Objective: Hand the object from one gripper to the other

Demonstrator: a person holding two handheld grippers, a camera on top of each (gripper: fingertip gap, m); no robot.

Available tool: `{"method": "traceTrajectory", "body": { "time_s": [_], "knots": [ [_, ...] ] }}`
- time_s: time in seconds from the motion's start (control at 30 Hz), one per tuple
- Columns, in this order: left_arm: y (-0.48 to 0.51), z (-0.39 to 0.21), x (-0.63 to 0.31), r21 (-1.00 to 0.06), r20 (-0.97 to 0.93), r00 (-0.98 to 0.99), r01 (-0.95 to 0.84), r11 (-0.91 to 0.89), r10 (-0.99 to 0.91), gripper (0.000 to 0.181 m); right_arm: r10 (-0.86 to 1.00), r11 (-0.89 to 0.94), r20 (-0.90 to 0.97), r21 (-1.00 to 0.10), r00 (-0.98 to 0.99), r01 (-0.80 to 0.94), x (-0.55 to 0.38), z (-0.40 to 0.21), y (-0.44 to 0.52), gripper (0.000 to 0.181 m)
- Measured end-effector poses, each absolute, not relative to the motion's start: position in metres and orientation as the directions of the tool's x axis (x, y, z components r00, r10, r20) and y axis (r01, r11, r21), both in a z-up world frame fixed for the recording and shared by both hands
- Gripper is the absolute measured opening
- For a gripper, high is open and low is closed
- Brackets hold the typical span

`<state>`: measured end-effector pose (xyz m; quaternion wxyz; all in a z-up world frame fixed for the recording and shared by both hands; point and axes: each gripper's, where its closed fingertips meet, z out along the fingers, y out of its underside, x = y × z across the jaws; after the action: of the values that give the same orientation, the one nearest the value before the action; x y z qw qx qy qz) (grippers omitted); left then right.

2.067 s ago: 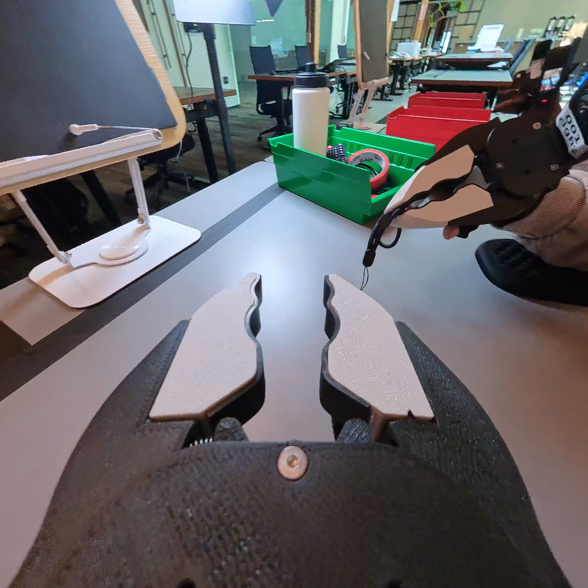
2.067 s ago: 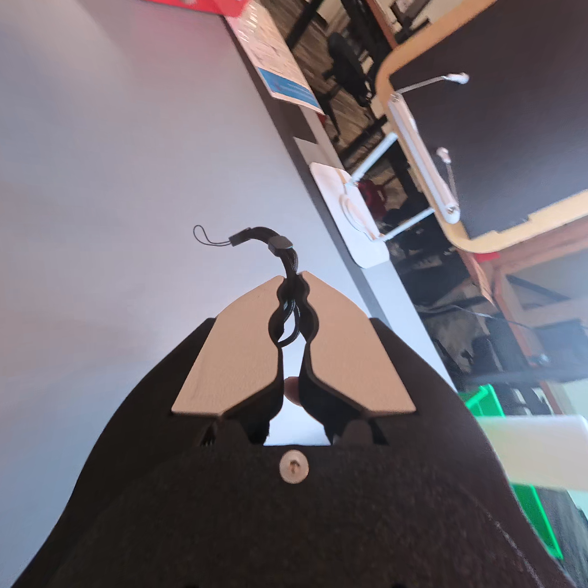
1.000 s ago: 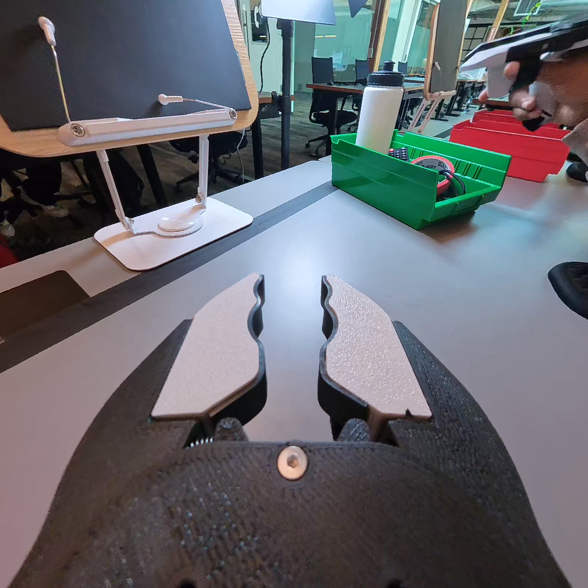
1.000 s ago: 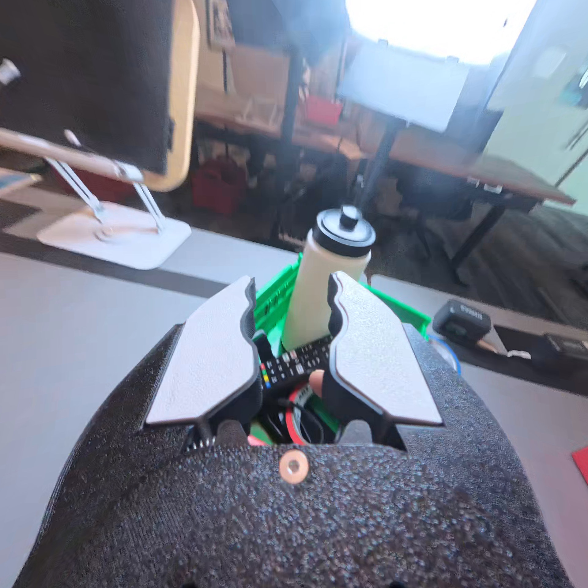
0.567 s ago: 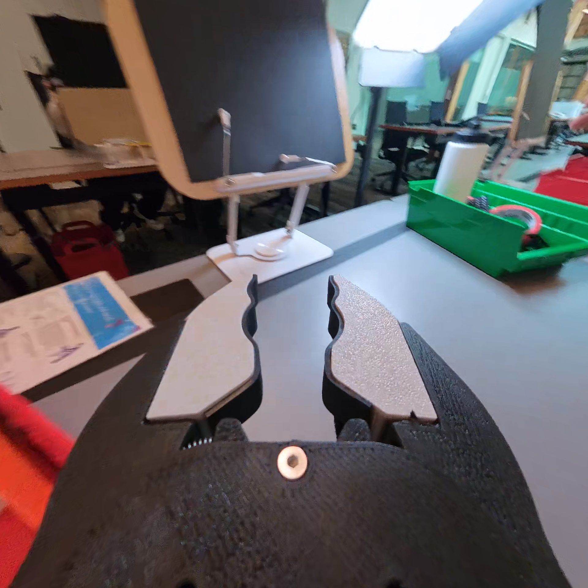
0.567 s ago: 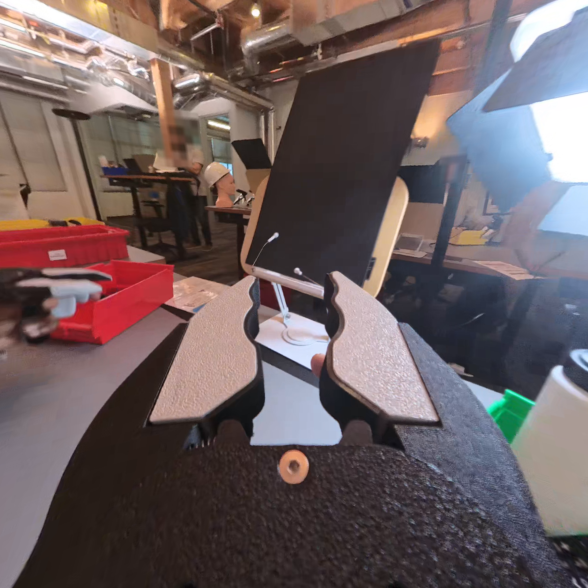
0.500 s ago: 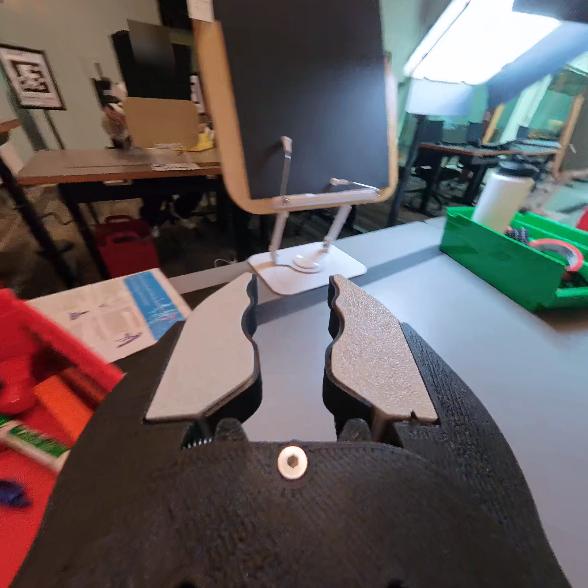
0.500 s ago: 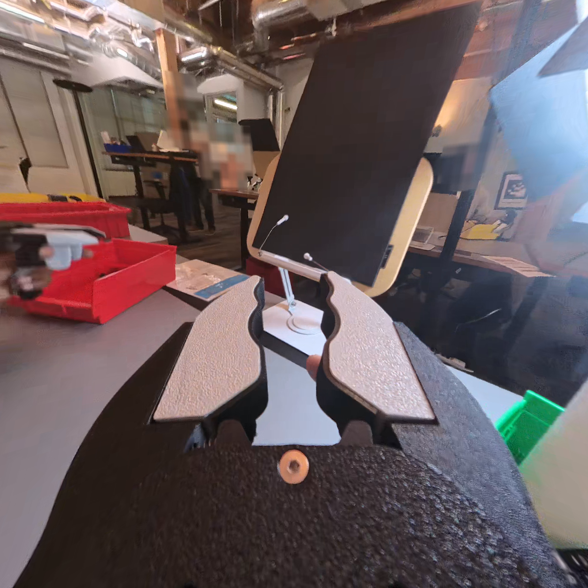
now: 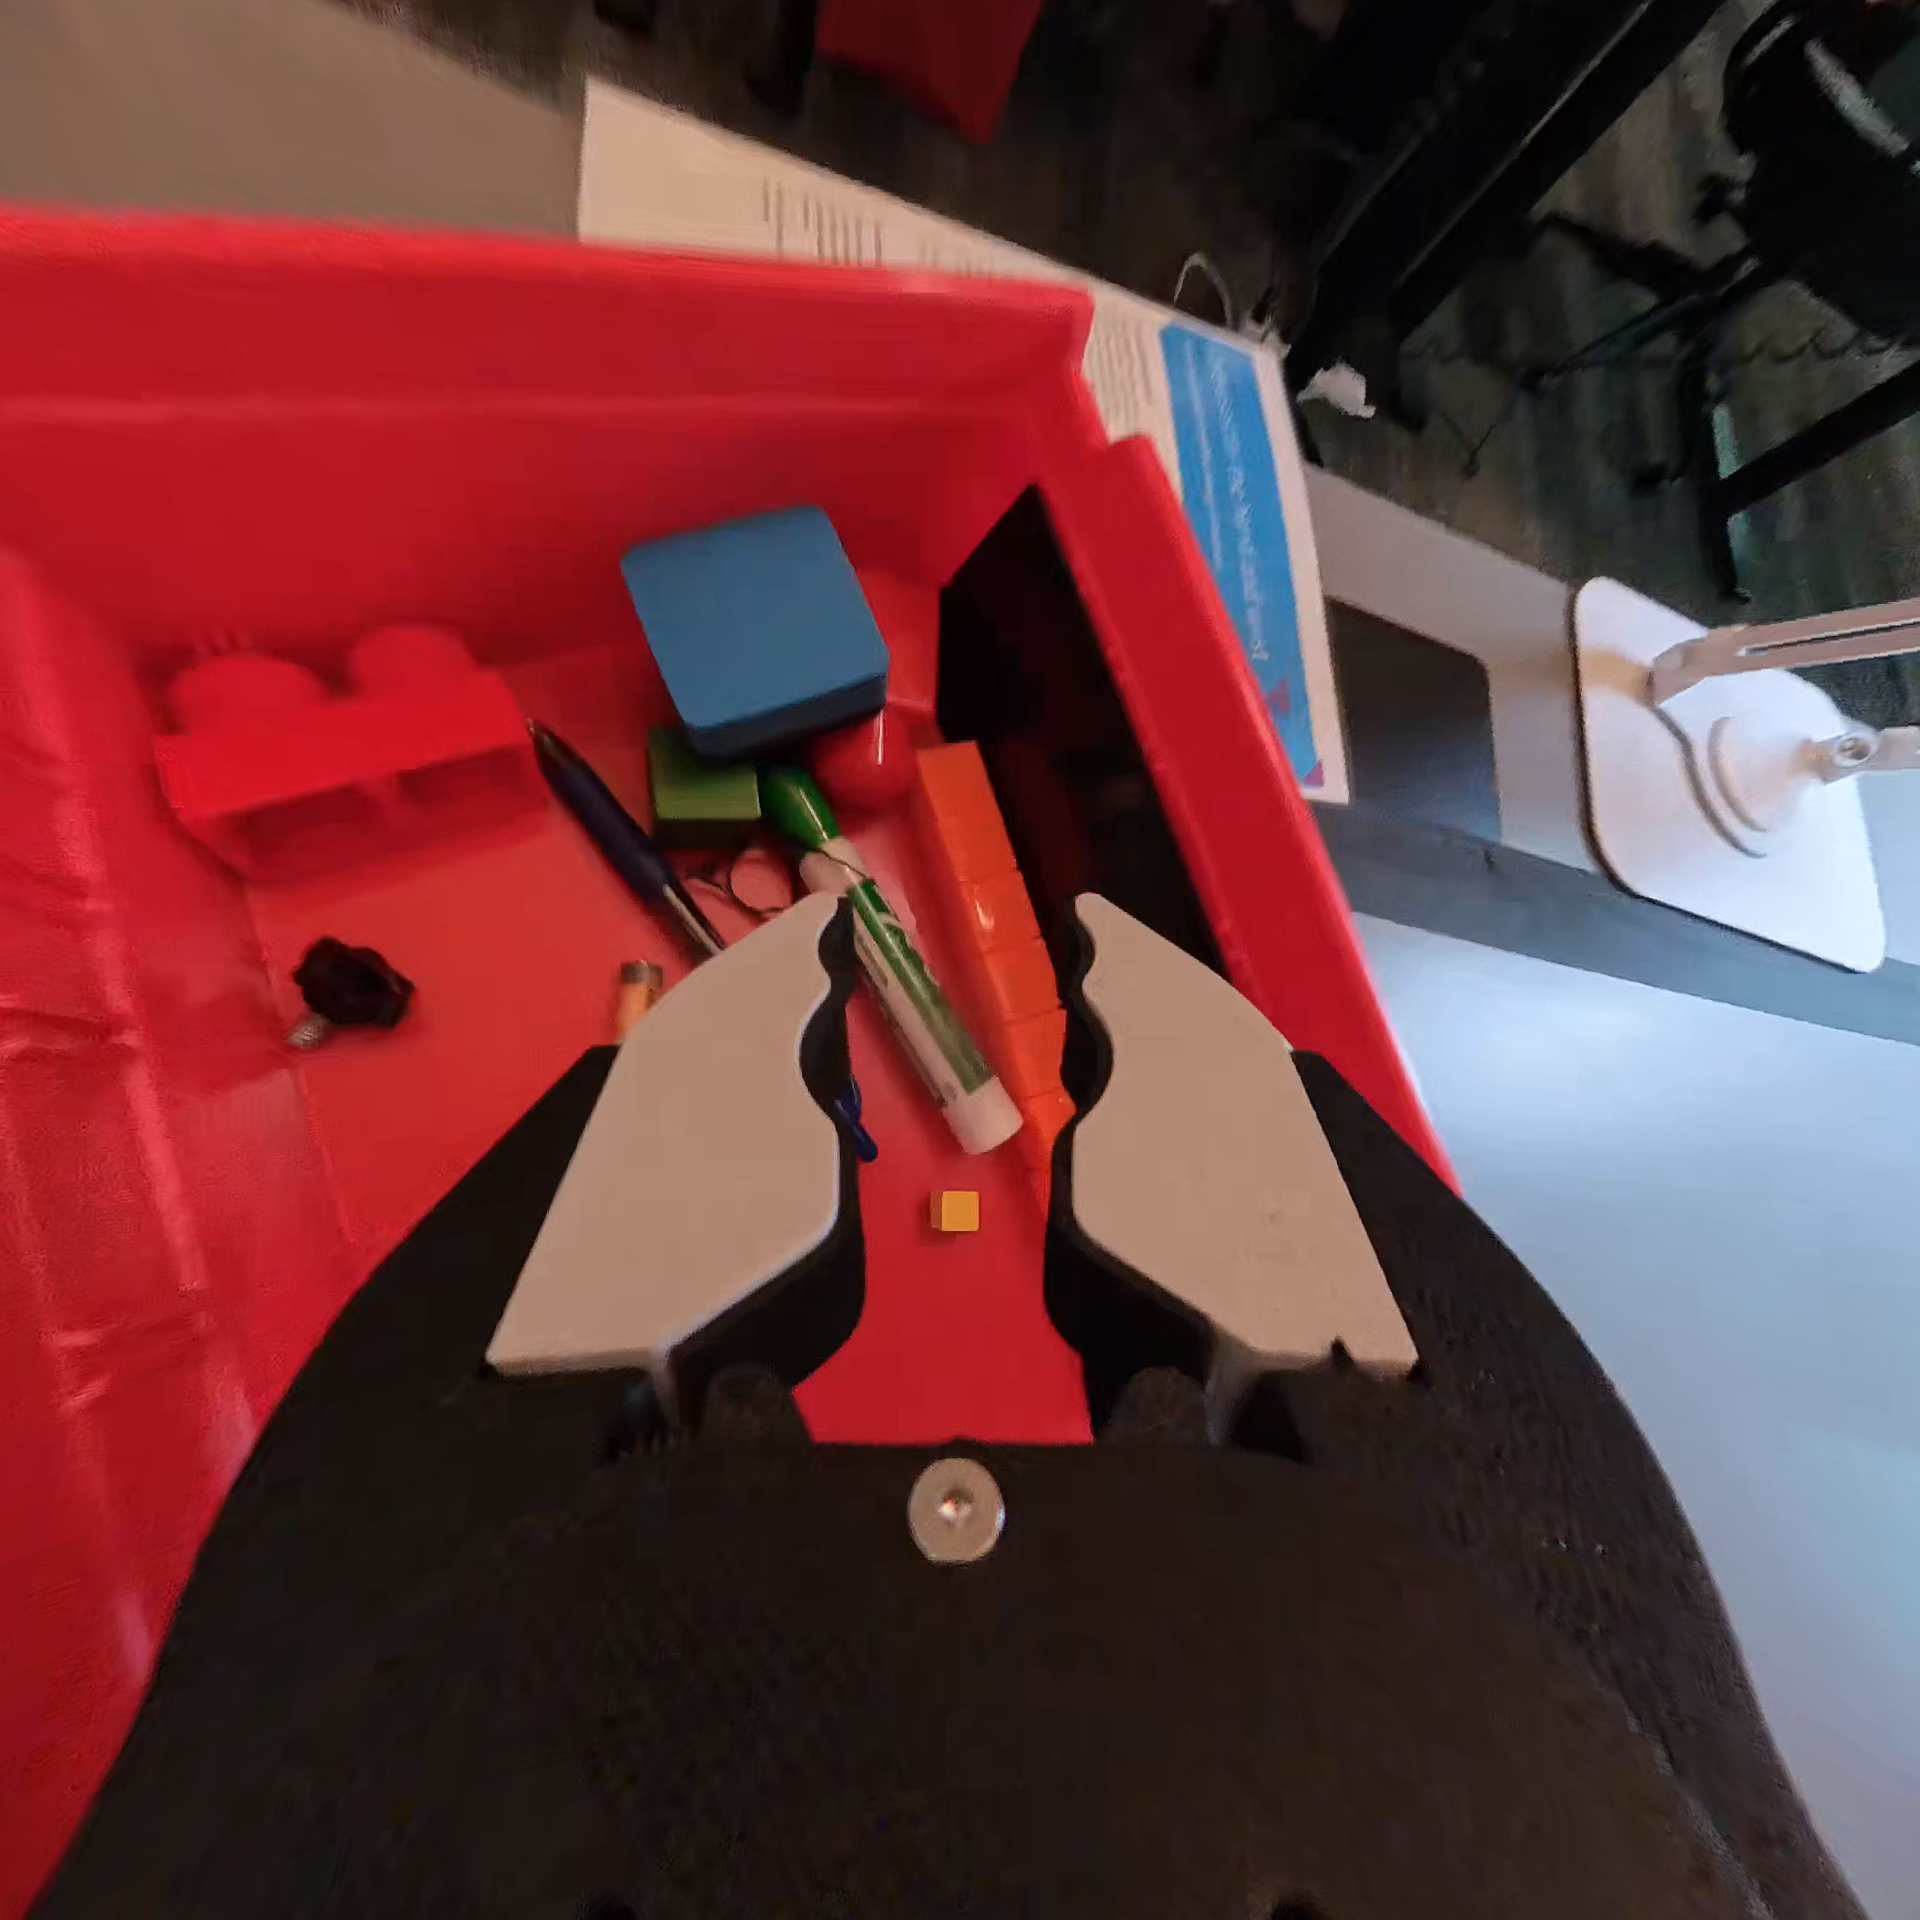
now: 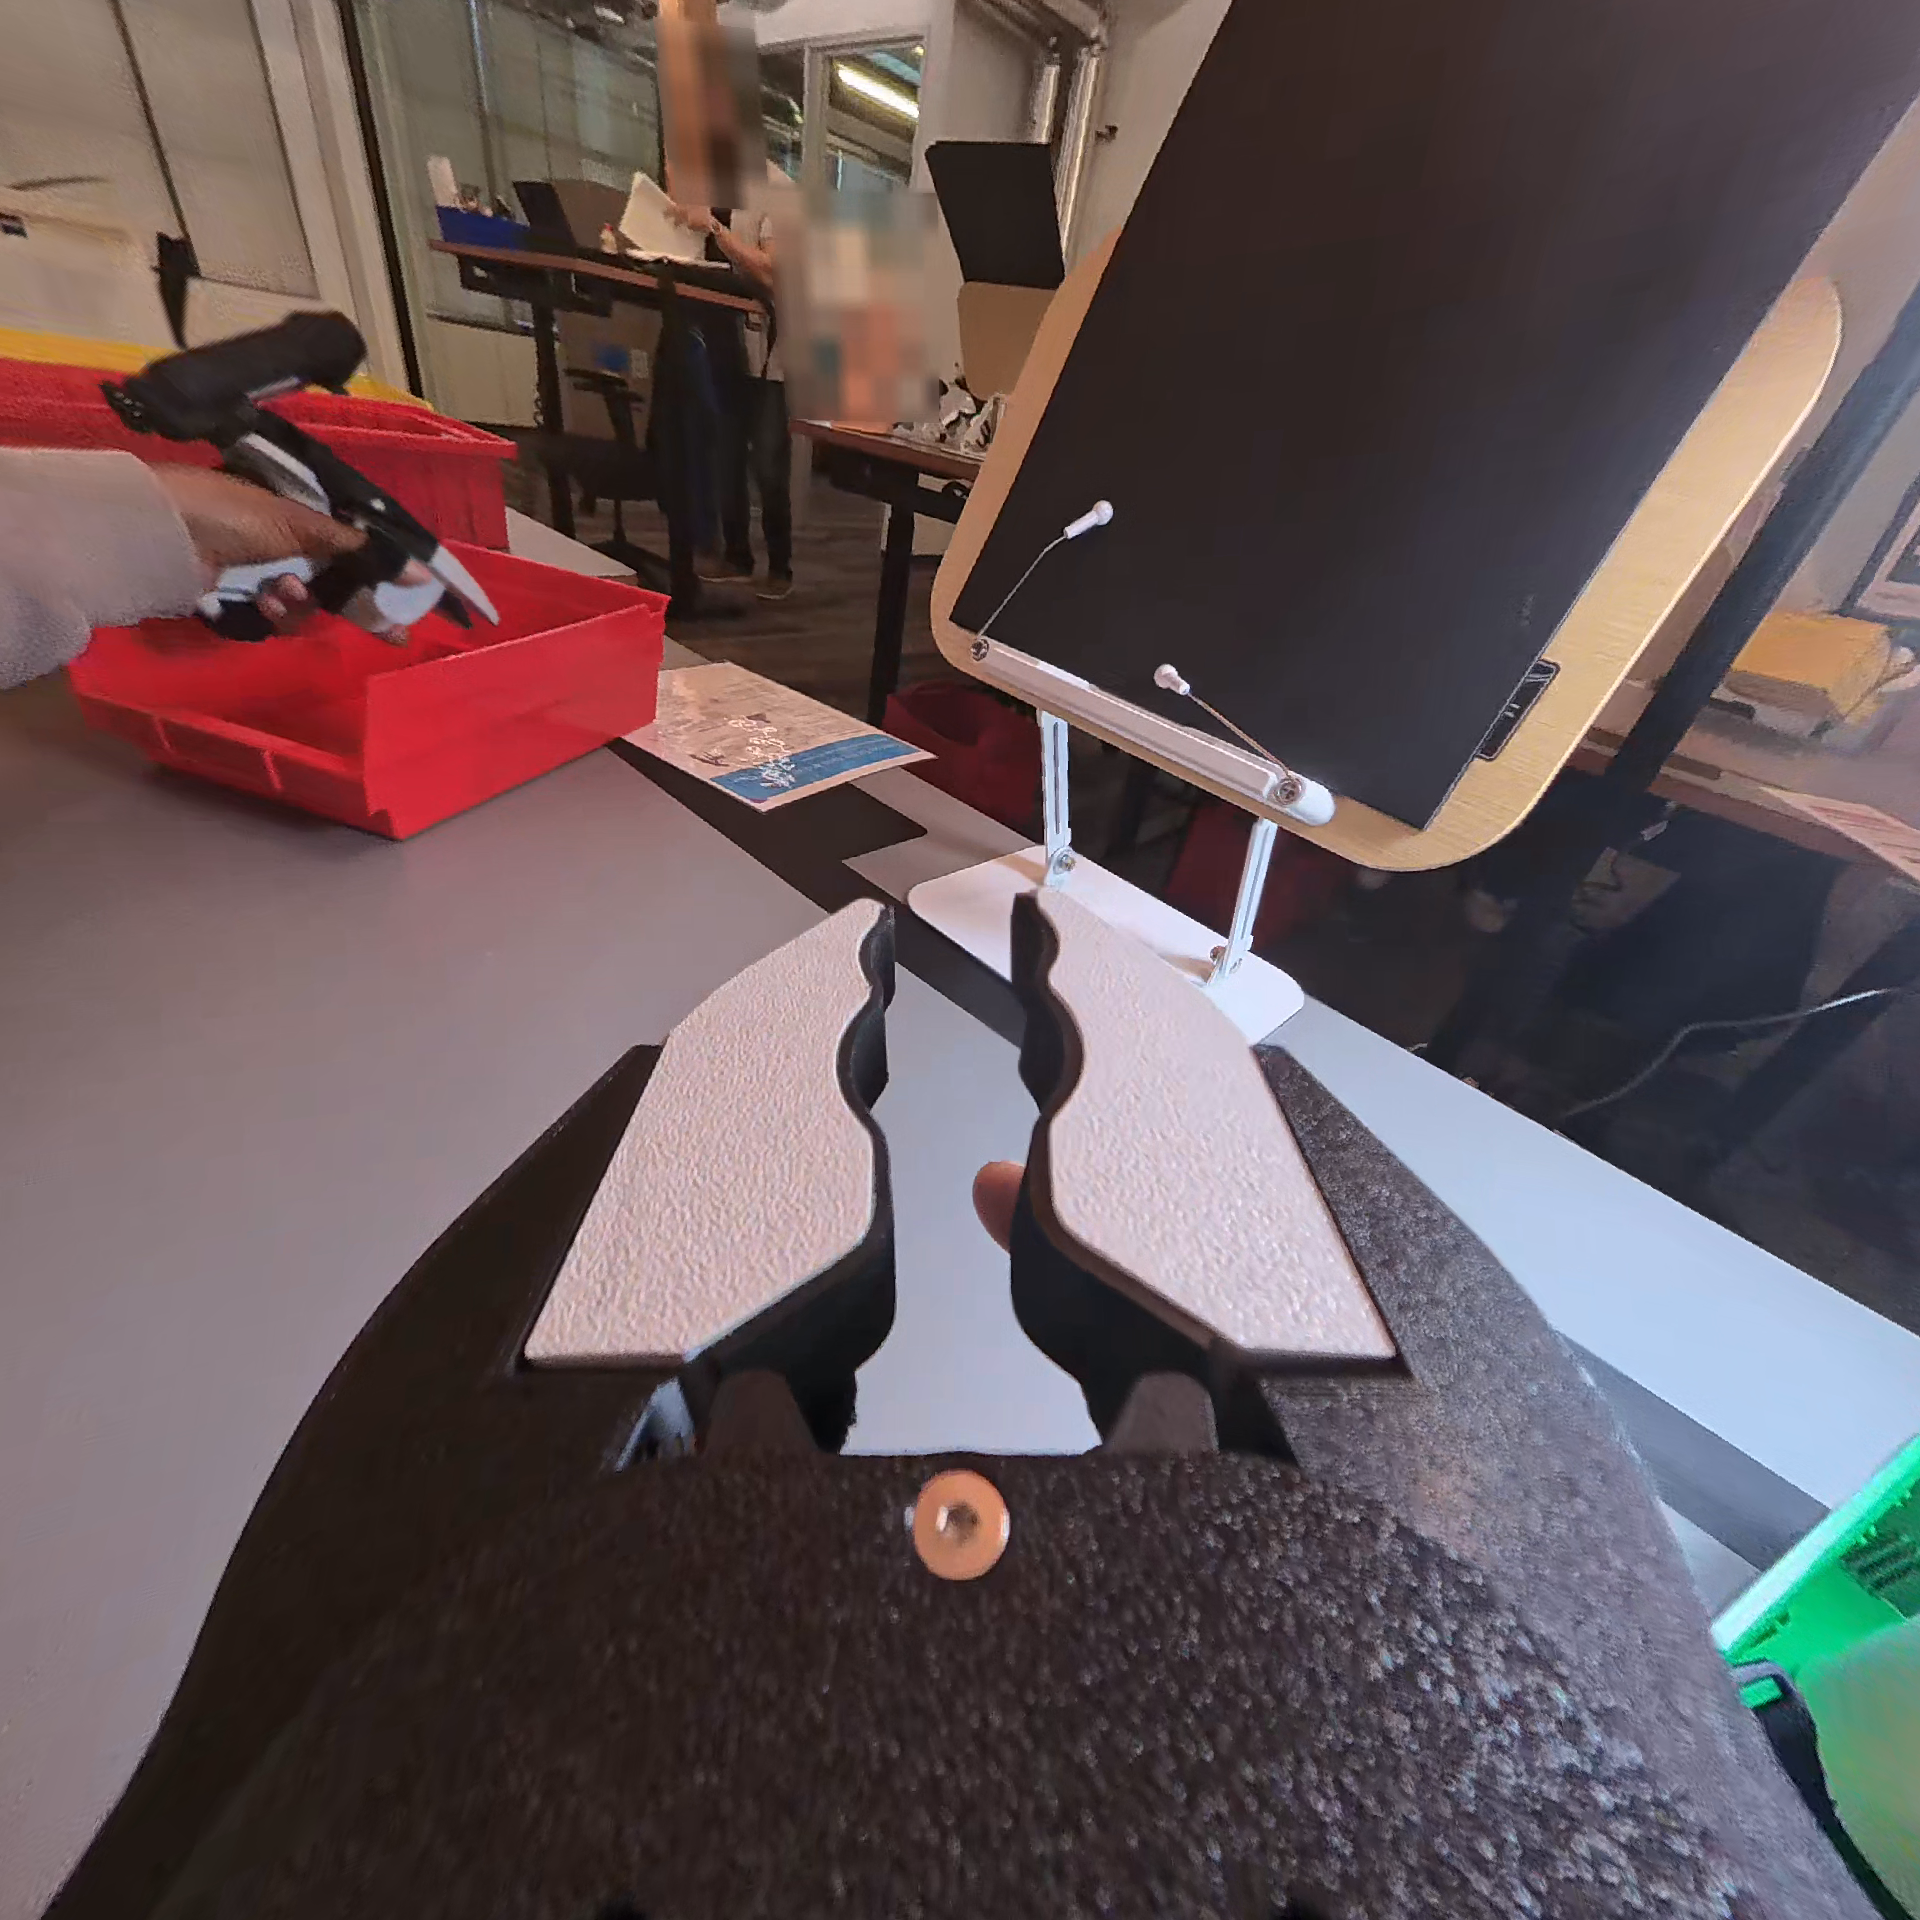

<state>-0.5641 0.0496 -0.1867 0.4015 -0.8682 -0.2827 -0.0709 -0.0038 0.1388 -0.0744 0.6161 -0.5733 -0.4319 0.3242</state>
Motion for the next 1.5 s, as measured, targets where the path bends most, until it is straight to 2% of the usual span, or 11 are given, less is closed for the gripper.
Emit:
{"method": "traceTrajectory", "body": {
  "time_s": [0.33, 0.53, 0.77, 0.87, 1.0, 1.07, 1.13, 1.2, 1.3, 1.4, 1.5],
  "knots": [
    [0.056, -0.267, -0.553, -0.449, 0.218, 0.836, 0.545, -0.708, 0.504, 0.029, 0.884, 0.134, 0.180, -0.982, 0.432, 0.135, 0.011, -0.078, 0.150, 0.013],
    [0.054, -0.266, -0.563, -0.480, 0.102, 0.869, 0.469, -0.742, 0.484, 0.021, 0.870, 0.160, 0.223, -0.971, 0.440, 0.177, 0.014, -0.080, 0.152, 0.012],
    [0.052, -0.193, -0.569, -0.679, 0.139, 0.891, 0.403, -0.613, 0.432, 0.020, 0.862, 0.205, 0.262, -0.963, 0.433, 0.174, 0.017, -0.069, 0.145, 0.010],
    [0.063, -0.131, -0.537, -0.817, 0.170, 0.942, 0.299, -0.493, 0.290, 0.019, 0.874, 0.206, 0.253, -0.966, 0.415, 0.156, 0.013, -0.065, 0.137, 0.010],
    [0.068, -0.042, -0.410, -0.943, 0.294, 0.935, 0.248, -0.223, -0.201, 0.019, 0.919, 0.171, 0.195, -0.980, 0.344, 0.097, -0.003, -0.061, 0.112, 0.010],
    [0.047, -0.002, -0.321, -0.921, 0.361, 0.739, 0.380, -0.091, -0.569, 0.019, 0.961, 0.119, 0.124, -0.992, 0.248, 0.036, -0.016, -0.060, 0.087, 0.011],
    [0.012, 0.020, -0.248, -0.828, 0.370, 0.446, 0.556, -0.072, -0.815, 0.019, 0.995, 0.020, 0.016, -0.999, 0.097, -0.038, -0.031, -0.060, 0.051, 0.017],
    [-0.009, 0.009, -0.189, -0.768, 0.373, 0.253, 0.624, -0.144, -0.893, 0.018, 0.995, -0.100, -0.098, -0.994, -0.036, -0.051, -0.044, -0.067, 0.016, 0.030],
    [-0.014, -0.042, -0.111, -0.808, 0.413, 0.217, 0.535, -0.246, -0.884, 0.019, 0.978, -0.174, -0.175, -0.985, -0.114, 0.012, -0.064, -0.094, -0.026, 0.043],
    [-0.011, -0.076, -0.074, -0.833, 0.427, 0.248, 0.483, -0.271, -0.870, 0.019, 0.976, -0.213, -0.214, -0.977, -0.042, 0.017, -0.079, -0.120, -0.035, 0.041],
    [-0.004, -0.100, -0.061, -0.922, 0.319, 0.425, 0.344, -0.175, -0.847, 0.020, 0.961, -0.275, -0.276, -0.961, -0.020, 0.030, -0.087, -0.138, -0.033, 0.032]
  ]
}}
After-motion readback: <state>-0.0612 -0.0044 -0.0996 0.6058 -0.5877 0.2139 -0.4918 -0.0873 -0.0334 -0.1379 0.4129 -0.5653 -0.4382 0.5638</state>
